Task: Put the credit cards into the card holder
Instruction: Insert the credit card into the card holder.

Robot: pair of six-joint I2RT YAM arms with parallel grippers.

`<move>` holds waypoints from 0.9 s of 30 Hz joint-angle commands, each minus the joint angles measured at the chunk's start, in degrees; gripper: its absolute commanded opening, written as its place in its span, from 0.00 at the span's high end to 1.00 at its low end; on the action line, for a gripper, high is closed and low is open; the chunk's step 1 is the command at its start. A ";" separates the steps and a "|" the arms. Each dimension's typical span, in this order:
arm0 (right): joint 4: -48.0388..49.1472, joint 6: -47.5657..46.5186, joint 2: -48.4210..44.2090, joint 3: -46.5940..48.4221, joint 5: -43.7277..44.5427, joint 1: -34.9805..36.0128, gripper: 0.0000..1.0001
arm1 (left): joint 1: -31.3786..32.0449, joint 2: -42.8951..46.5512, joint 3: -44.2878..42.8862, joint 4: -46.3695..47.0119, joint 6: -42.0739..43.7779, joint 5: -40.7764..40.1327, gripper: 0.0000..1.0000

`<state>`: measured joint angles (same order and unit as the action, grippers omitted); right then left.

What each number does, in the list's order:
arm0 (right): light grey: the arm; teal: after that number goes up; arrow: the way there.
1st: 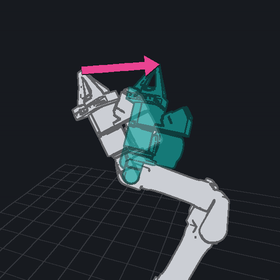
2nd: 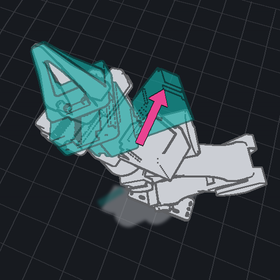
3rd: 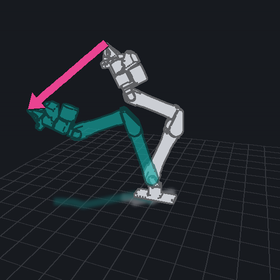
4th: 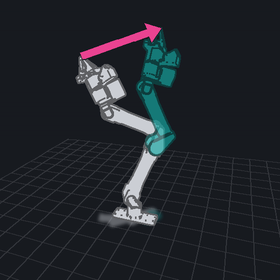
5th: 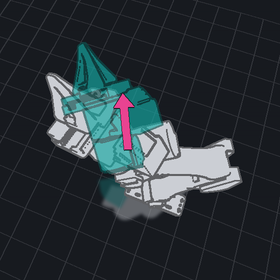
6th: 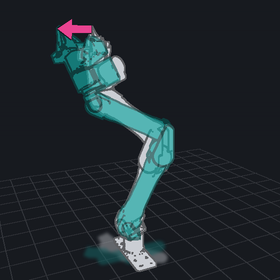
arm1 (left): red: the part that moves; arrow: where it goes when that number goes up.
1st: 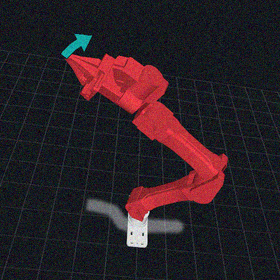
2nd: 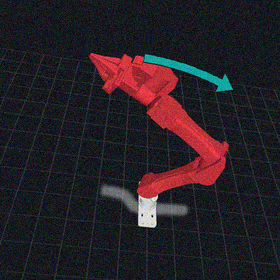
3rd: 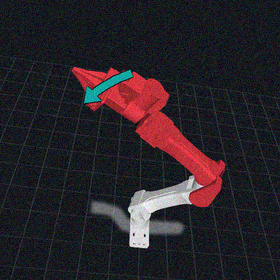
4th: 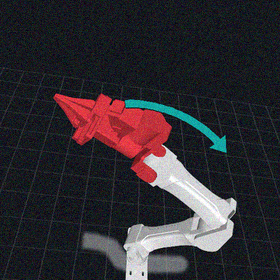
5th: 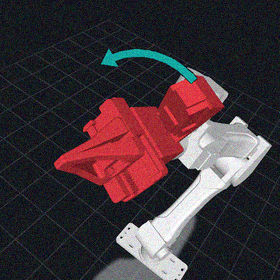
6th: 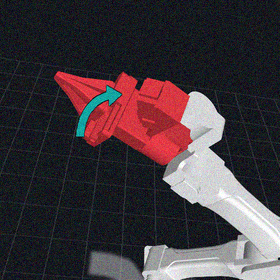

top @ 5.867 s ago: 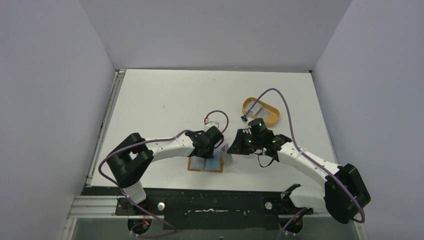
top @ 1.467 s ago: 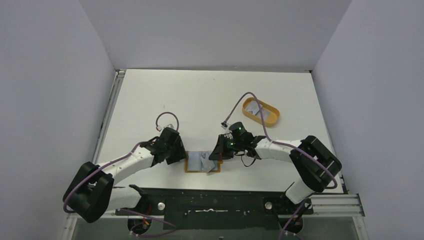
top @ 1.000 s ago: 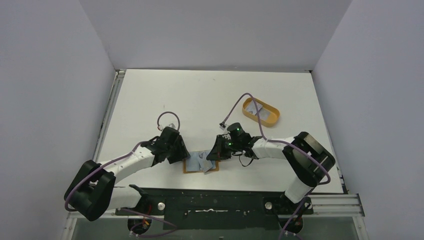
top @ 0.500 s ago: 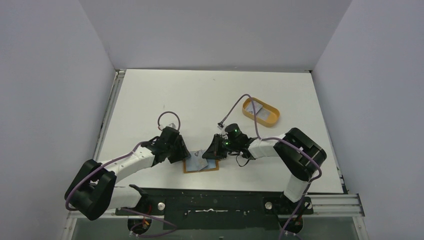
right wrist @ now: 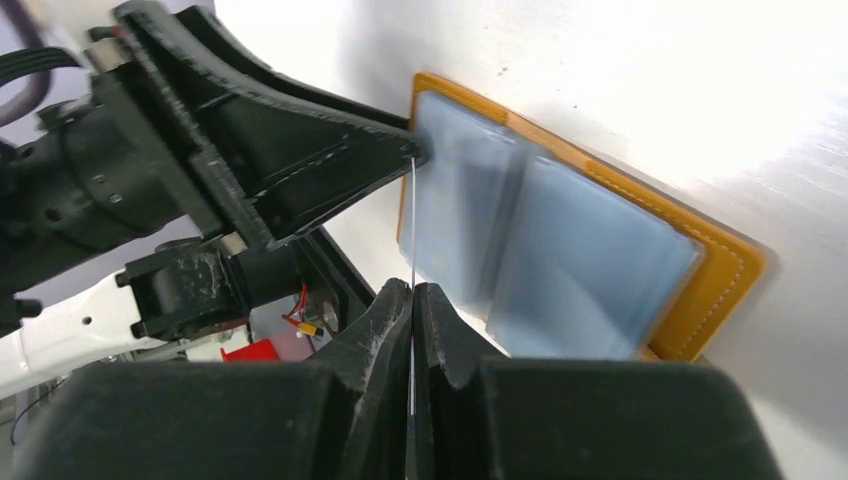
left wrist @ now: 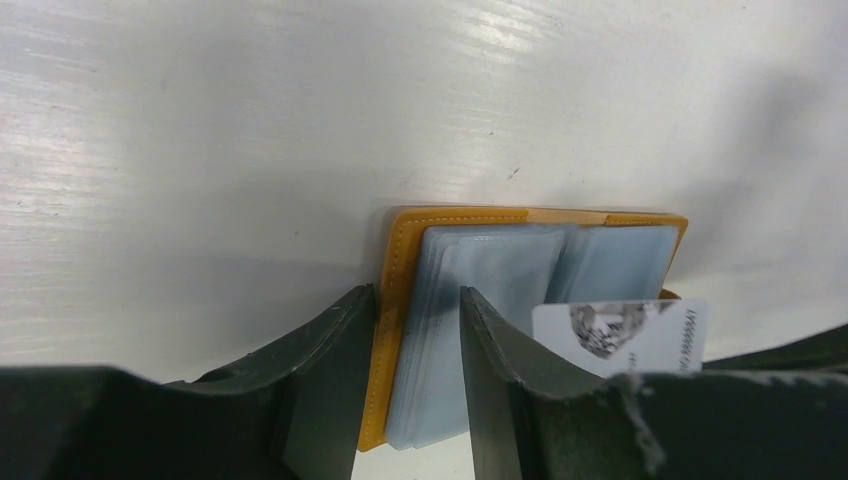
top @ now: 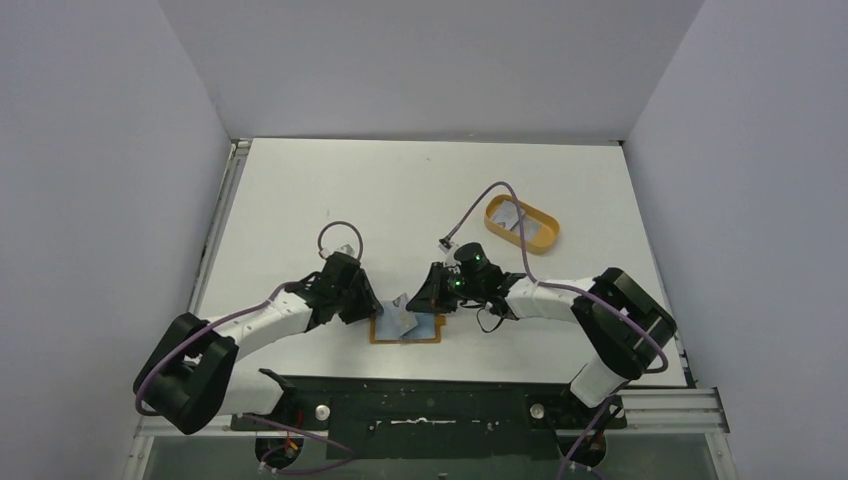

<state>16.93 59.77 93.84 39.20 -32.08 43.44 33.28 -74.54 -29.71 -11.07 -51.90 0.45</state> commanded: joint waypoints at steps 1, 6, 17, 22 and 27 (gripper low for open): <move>-3.51 -3.15 -4.71 -0.56 2.05 -1.08 1.00 | -0.23 -3.56 1.76 -2.39 1.51 -1.14 0.66; -2.92 -2.54 -5.28 -2.50 2.16 -2.12 1.00 | -0.23 -5.52 1.77 -1.70 1.54 -0.98 0.74; -2.54 -1.50 -7.88 -5.82 2.76 -3.50 1.00 | -0.23 -6.50 1.61 -1.83 1.71 -0.89 0.85; -3.05 -1.04 -8.67 -7.32 3.36 -4.32 1.00 | -0.23 -5.97 1.50 -2.12 1.71 -0.84 0.85; -1.69 -0.82 -7.16 -7.23 2.63 -4.37 1.00 | -0.14 -5.95 1.25 -2.11 1.63 -0.45 0.84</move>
<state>13.08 58.87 87.09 32.01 -30.26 39.38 33.17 -78.32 -30.26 -5.93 -51.96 2.13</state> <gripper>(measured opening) 0.029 0.172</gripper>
